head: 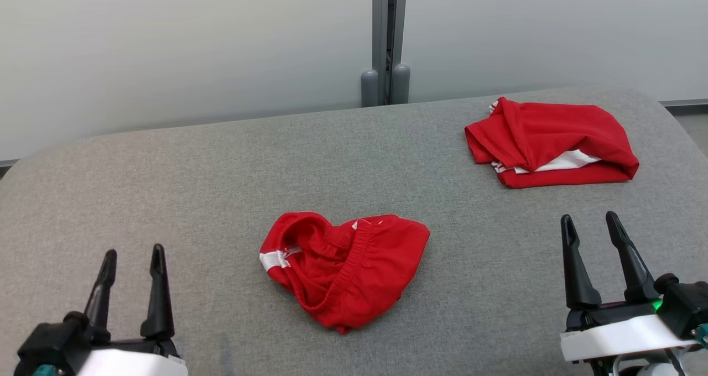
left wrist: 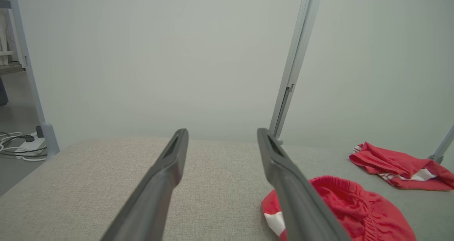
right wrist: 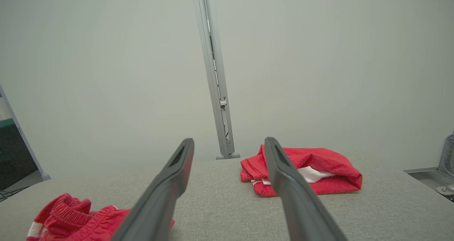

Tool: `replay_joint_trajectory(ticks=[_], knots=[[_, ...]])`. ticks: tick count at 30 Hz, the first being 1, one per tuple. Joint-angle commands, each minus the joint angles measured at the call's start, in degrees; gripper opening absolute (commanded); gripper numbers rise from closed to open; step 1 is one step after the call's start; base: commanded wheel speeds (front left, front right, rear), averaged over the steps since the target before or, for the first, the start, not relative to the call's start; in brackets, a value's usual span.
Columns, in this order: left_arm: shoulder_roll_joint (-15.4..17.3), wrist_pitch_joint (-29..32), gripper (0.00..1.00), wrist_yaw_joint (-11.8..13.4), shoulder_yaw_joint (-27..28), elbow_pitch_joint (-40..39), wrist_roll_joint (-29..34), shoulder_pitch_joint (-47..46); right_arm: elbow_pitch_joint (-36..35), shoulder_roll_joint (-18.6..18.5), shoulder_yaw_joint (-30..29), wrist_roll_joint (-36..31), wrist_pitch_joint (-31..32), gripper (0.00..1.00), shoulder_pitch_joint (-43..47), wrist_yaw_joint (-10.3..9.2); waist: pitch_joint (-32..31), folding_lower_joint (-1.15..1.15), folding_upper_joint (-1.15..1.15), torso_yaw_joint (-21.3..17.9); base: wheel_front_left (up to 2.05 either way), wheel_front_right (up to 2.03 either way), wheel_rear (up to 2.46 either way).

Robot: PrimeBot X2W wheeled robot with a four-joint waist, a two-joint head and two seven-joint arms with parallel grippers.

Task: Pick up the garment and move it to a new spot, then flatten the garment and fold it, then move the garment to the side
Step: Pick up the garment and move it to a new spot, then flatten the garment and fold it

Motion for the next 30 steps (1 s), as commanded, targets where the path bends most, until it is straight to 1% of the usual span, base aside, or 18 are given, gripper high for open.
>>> replay_joint_trajectory(ticks=[1,7,13,21,23,26,30], knots=[[-0.7,0.0,1.0,-0.6,0.7,0.2,1.0,0.7,-0.3,-0.2,0.1,-0.2,0.0,1.0,0.4,0.01,-0.1,0.0,0.0,0.0,0.0,0.0,0.0],[-5.1,0.0,1.0,-3.7,4.1,2.0,5.8,1.6,0.4,-0.2,1.2,-0.6,0.0,1.0,0.1,0.01,-0.3,0.0,0.0,0.0,0.0,0.0,0.0],[-7.4,0.0,1.0,-6.6,6.4,3.3,8.5,1.3,0.6,-0.2,1.5,-0.6,0.0,1.0,-0.2,0.01,-0.6,0.0,0.0,0.0,0.0,0.0,0.0],[-9.4,-0.1,1.0,-9.1,8.0,4.6,11.0,1.0,1.1,-0.2,1.8,-0.6,0.0,1.0,-0.4,0.01,-0.8,0.0,0.0,-0.2,0.0,0.0,0.0],[-9.6,-0.1,1.0,-9.9,7.2,4.7,11.8,0.7,1.2,-0.2,1.9,-0.7,0.0,1.0,-0.5,0.01,-0.8,0.0,0.0,-0.2,0.0,0.0,0.0],[-9.9,0.8,1.0,-12.3,3.7,5.0,12.7,-1.3,1.3,-0.2,1.6,-0.9,0.0,1.0,-0.7,0.01,-0.7,0.0,0.0,-0.1,0.0,0.0,0.0],[-11.3,5.7,1.0,-15.5,-2.4,5.7,13.1,-5.1,1.2,-0.2,1.0,-1.3,0.0,1.0,-1.2,0.01,-0.5,0.0,0.0,-0.3,0.0,0.0,0.0]])
